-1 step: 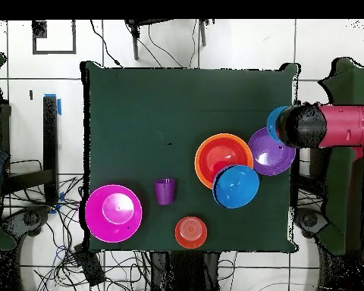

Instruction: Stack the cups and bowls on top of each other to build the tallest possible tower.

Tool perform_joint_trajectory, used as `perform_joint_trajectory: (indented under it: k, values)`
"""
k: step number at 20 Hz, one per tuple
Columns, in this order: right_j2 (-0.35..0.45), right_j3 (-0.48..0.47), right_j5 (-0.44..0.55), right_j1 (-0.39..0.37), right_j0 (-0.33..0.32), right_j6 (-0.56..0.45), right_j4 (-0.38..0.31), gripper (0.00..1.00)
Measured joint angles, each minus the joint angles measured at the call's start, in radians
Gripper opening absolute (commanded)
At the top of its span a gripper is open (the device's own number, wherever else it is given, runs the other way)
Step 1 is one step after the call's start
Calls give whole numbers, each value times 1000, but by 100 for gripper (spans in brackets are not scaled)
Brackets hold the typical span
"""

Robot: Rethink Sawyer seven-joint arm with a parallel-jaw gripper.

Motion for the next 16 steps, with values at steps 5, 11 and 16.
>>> perform_joint_trajectory:
  k: [5,11,16]
  values:
    - [-19,12,-46,10,-6,0,-37,0]
    - [6,60,-159,45,-53,0,-29,0]
    - [78,124,-300,82,-144,0,17,0]
